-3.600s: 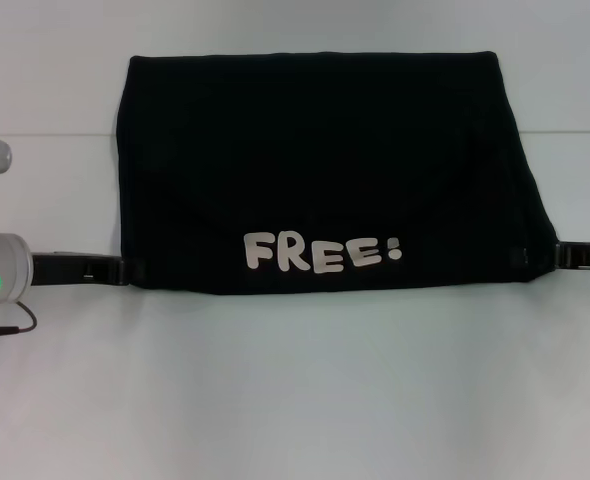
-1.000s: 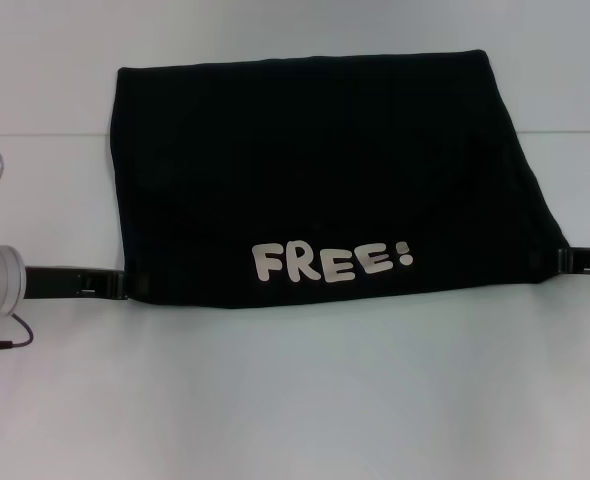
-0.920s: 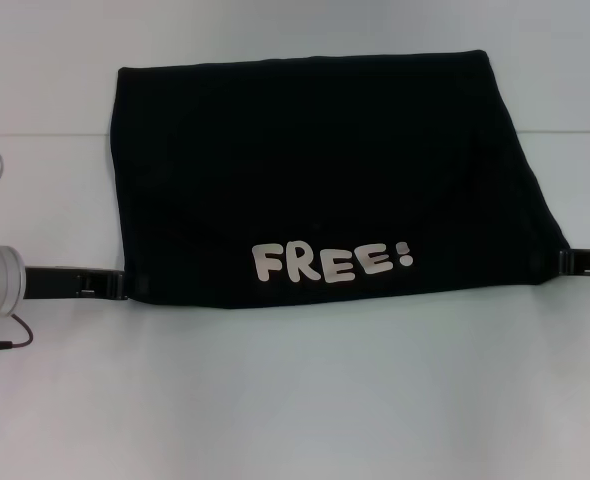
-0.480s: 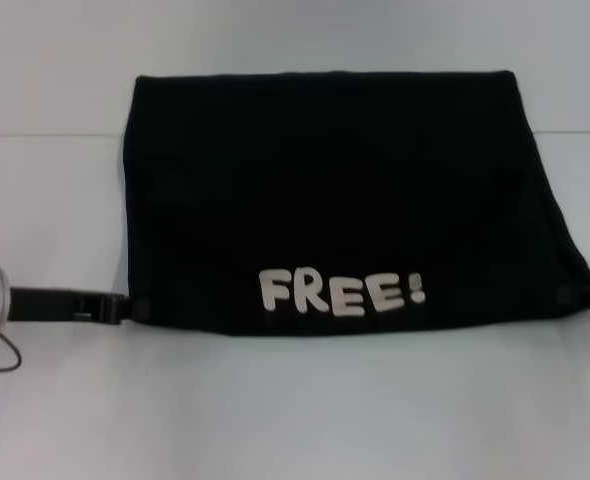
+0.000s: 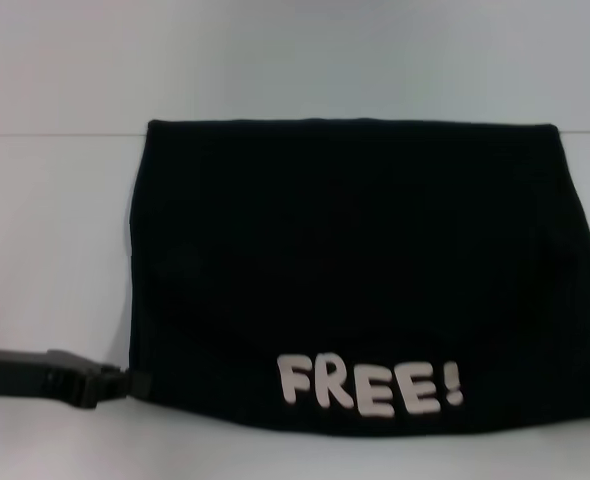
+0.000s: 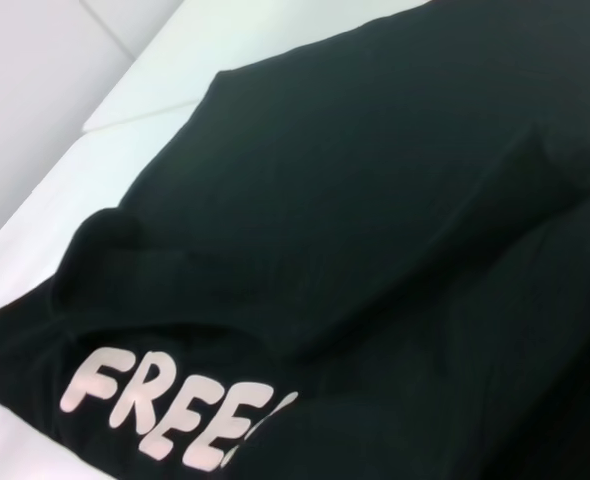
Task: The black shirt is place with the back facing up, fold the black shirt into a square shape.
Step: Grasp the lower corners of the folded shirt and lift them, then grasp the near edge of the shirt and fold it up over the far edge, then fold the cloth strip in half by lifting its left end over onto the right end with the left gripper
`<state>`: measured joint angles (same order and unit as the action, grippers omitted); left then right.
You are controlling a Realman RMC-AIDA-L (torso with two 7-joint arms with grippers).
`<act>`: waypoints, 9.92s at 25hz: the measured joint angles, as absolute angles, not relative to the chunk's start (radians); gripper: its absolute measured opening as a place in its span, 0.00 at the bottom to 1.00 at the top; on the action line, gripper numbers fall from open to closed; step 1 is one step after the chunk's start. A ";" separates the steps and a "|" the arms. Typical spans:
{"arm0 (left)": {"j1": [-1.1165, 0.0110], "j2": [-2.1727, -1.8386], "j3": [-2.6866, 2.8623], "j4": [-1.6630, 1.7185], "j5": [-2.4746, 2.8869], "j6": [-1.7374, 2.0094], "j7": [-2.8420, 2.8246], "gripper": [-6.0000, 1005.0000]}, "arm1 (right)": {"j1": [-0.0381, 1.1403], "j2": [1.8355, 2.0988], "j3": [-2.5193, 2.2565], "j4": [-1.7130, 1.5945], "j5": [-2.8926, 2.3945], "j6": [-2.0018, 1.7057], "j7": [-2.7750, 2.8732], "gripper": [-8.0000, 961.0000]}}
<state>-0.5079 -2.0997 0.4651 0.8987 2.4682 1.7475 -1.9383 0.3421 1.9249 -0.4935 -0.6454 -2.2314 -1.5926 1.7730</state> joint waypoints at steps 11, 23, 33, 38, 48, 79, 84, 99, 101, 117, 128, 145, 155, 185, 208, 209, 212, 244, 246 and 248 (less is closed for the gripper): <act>-0.469 -2.102 0.437 0.897 2.558 1.946 -1.871 0.00 | 0.239 1.895 -0.487 -0.647 -2.248 -1.734 1.729 0.05; -0.524 -2.082 0.377 0.889 2.551 1.938 -1.863 0.01 | 0.305 1.901 -0.358 -0.647 -2.307 -1.756 1.693 0.05; -0.725 -1.993 0.354 0.749 2.531 1.614 -1.955 0.01 | 0.503 1.900 -0.274 -0.627 -2.305 -1.558 1.743 0.05; -0.787 -1.978 0.415 0.660 2.540 1.377 -1.970 0.01 | 0.608 1.903 -0.299 -0.536 -2.308 -1.326 1.800 0.05; -0.839 -1.996 0.558 0.603 2.540 1.102 -1.985 0.01 | 0.759 1.922 -0.399 -0.378 -2.307 -0.898 1.849 0.05; -0.956 -2.002 0.606 0.498 2.540 0.760 -1.968 0.01 | 0.869 1.930 -0.450 -0.341 -2.304 -0.603 1.892 0.05; -0.959 -2.006 0.606 0.469 2.534 0.710 -1.949 0.01 | 0.878 1.941 -0.456 -0.334 -2.304 -0.567 1.888 0.05; -0.968 -2.034 0.606 0.462 2.533 0.666 -1.936 0.00 | 0.885 1.969 -0.493 -0.339 -2.302 -0.522 1.886 0.05; -0.971 -2.046 0.606 0.466 2.535 0.651 -1.935 0.00 | 0.885 1.977 -0.496 -0.343 -2.302 -0.519 1.886 0.05; -0.929 -2.099 0.618 0.514 2.532 0.538 -2.024 0.45 | 0.835 1.977 -0.495 -0.438 -2.243 -0.586 1.912 0.52; -0.769 -2.092 0.611 0.845 2.439 1.351 -2.177 0.77 | 0.690 1.916 -0.501 -0.496 -2.044 -1.247 1.872 0.75; -0.687 -2.037 0.591 0.746 2.384 1.573 -2.460 0.93 | 0.673 1.920 -0.573 -0.503 -2.071 -1.433 1.752 0.84; -0.681 -2.036 0.588 0.718 2.401 1.540 -2.560 0.93 | 0.682 1.926 -0.605 -0.507 -2.104 -1.343 1.745 0.95; -0.677 -2.017 0.431 0.620 2.494 1.450 -2.840 0.90 | 0.677 1.922 -0.613 -0.516 -2.098 -1.279 1.756 0.97; -0.681 -2.013 0.431 0.576 2.503 1.328 -2.866 0.88 | 0.669 1.927 -0.606 -0.517 -2.097 -1.265 1.755 0.97; -0.680 -2.013 0.432 0.576 2.503 1.323 -2.866 0.88 | 0.669 1.927 -0.606 -0.517 -2.097 -1.265 1.755 0.97; -0.679 -2.014 0.433 0.576 2.504 1.304 -2.862 0.88 | 0.669 1.927 -0.605 -0.517 -2.097 -1.265 1.755 0.97; -0.719 -2.012 0.434 0.547 2.486 1.210 -2.696 0.85 | 0.669 1.925 -0.595 -0.517 -2.097 -1.266 1.756 0.97; -0.723 -2.010 0.434 0.532 2.479 1.214 -2.665 0.85 | 0.669 1.925 -0.595 -0.517 -2.097 -1.267 1.757 0.97; -0.725 -2.009 0.436 0.522 2.478 1.217 -2.650 0.80 | 0.669 1.925 -0.595 -0.517 -2.097 -1.267 1.758 0.97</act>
